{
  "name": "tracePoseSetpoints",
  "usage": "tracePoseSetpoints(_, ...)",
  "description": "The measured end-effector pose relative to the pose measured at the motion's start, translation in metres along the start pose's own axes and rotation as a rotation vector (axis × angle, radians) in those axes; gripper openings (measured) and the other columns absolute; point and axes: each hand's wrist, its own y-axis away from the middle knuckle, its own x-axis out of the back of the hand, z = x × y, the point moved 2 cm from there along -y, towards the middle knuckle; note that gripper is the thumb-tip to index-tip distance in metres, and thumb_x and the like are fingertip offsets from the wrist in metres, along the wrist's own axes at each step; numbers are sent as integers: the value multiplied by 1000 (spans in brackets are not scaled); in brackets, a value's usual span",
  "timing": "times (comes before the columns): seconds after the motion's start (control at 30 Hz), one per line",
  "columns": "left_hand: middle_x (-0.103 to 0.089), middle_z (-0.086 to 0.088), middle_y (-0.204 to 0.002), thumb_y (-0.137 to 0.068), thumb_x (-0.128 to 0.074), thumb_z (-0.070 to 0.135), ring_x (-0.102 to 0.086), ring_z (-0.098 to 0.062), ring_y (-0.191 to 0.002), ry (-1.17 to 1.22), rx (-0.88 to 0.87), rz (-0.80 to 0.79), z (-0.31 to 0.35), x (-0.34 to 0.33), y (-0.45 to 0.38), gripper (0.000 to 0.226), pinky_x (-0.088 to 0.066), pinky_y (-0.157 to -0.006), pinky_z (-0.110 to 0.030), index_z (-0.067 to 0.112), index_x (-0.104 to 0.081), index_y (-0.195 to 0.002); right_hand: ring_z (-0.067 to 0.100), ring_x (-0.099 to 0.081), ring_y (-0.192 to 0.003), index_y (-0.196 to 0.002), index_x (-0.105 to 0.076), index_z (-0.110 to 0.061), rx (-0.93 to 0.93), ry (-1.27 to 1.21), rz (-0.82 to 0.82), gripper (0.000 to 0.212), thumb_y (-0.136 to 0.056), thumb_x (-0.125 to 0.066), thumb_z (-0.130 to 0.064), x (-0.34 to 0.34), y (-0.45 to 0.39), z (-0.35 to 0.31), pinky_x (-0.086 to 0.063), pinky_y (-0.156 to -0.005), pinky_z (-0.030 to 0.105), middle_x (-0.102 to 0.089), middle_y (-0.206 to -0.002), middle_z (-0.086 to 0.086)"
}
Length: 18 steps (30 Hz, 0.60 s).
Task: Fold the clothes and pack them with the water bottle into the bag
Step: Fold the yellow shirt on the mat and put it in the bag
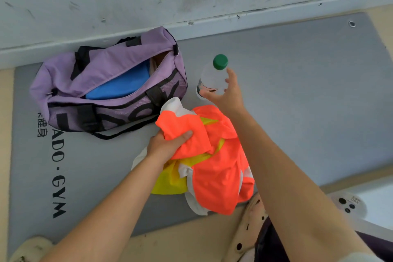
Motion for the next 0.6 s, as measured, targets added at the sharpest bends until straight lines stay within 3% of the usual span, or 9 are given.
tracePoseSetpoints(0.07, -45, -11, -140, -32, -62, 89, -45, -34, -131, -185, 91, 21, -4, 3, 7, 123, -36, -112, -46, 33, -44, -141, 20, -37, -137, -149, -26, -19, -93, 1, 66, 103, -69, -82, -50, 15, 27, 18, -34, -112, 40, -36, -149, 5)
tracePoseSetpoints(0.1, -43, -10, -142, -32, -62, 91, -43, -34, -133, -167, 119, -8, -6, 3, 11, 126, -35, -113, -47, 35, -40, -143, 22, -37, -137, -149, -27, -22, -188, 36, 106, 102, -69, -78, -59, 24, 45, 32, -34, -112, 44, -37, -149, 6)
tracePoseSetpoints(0.17, -51, 1, -142, -36, -75, 85, -51, -25, -127, 65, 140, -115, -12, -5, 16, 122, -41, -108, -44, 35, -41, -142, 26, -43, -133, -145, -33, -25, -426, 75, 136, 100, -66, -69, -74, 38, 86, 62, -38, -109, 45, -42, -146, 10)
tracePoseSetpoints(0.23, -60, 7, -131, -44, -78, 73, -62, -19, -113, 258, 167, -169, -15, -16, 24, 106, -51, -96, -44, 36, -45, -138, 21, -52, -124, -139, -43, -22, -559, -63, 43, 89, -71, -65, -74, 36, 125, 81, -42, -99, 35, -51, -140, 8)
tracePoseSetpoints(0.33, -69, 9, -116, -51, -76, 66, -69, -19, -99, 377, 199, -249, -9, -42, 38, 83, -57, -83, -44, 41, -48, -125, 10, -54, -119, -131, -56, -26, -483, -226, -95, 65, -80, -60, -66, 23, 148, 84, -43, -99, 31, -59, -132, -5)
tracePoseSetpoints(0.4, -73, 5, -110, -56, -75, 63, -73, -21, -95, 459, 185, -338, 3, -69, 47, 76, -58, -82, -45, 39, -52, -125, 7, -52, -116, -132, -57, -29, -449, -226, -9, 59, -84, -58, -63, 37, 144, 76, -42, -100, 30, -58, -125, -11)
tracePoseSetpoints(0.5, -72, 2, -115, -71, -68, 64, -71, -24, -100, 447, 108, -463, 33, -110, 57, 66, -57, -84, -48, 37, -52, -129, -8, -55, -97, -116, -64, -34, -334, -246, 171, 35, -89, -58, -56, 85, 127, 63, -42, -83, 13, -59, -108, -15)
tracePoseSetpoints(0.53, -69, 3, -120, -77, -65, 63, -68, -24, -105, 412, 88, -470, 42, -120, 60, 61, -53, -90, -50, 35, -52, -130, -9, -56, -91, -113, -65, -32, -309, -234, 216, 30, -91, -59, -51, 101, 122, 59, -41, -76, 8, -59, -105, -14)
tracePoseSetpoints(0.6, -64, 6, -123, -87, -62, 56, -62, -20, -105, 318, 10, -354, 54, -128, 59, 43, -47, -93, -41, 30, -52, -119, 3, -55, -90, -112, -67, -21, -316, -150, 268, 32, -92, -60, -45, 124, 115, 55, -39, -73, 15, -59, -100, -8)
